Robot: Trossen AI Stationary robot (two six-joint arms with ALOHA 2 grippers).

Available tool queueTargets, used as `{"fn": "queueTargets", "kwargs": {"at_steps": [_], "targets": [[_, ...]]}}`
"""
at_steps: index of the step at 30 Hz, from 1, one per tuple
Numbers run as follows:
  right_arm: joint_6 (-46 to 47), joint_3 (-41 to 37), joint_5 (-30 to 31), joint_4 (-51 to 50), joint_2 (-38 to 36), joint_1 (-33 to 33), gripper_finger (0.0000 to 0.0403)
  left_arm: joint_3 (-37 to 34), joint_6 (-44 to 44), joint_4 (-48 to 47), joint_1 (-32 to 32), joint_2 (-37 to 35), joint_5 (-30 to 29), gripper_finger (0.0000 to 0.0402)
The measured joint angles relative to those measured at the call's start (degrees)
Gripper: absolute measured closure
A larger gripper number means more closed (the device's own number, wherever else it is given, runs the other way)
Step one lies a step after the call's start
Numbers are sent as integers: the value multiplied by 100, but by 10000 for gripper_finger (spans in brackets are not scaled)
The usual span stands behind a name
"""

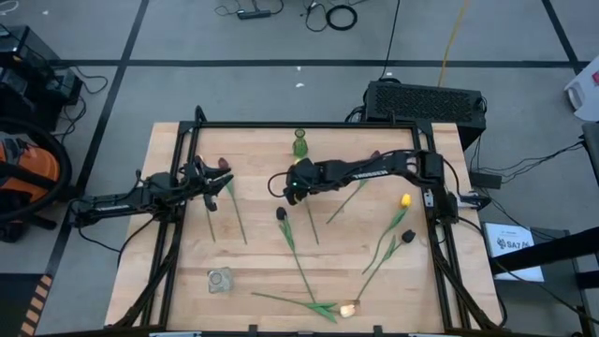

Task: Sort flowers into vase by color
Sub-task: Put the left yellow flower into the green vase

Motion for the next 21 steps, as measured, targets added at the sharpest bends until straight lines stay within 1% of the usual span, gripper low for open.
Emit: {"fn": "queueTargets", "kwargs": {"at_steps": [8, 11, 14, 19, 20, 21], "targets": [[13, 28, -288, 140, 436, -46, 223, 2, 1, -11, 1, 4, 0, 278], [38, 28, -265, 157, 554, -37, 239, 1, 1, -14, 0, 4, -2, 278], [119, 28, -233, 159, 627, -36, 275, 1, 1, -17, 0, 4, -1, 278], [177, 22, -355, 252, 652, -44, 368, 0, 0, -20, 0, 4, -1, 278], [177, 22, -372, 270, 647, -42, 384, 1, 1, -21, 1, 4, 0, 278], [177, 18, -390, 275, 631, -39, 391, 0, -1, -22, -1, 4, -1, 278]]}}
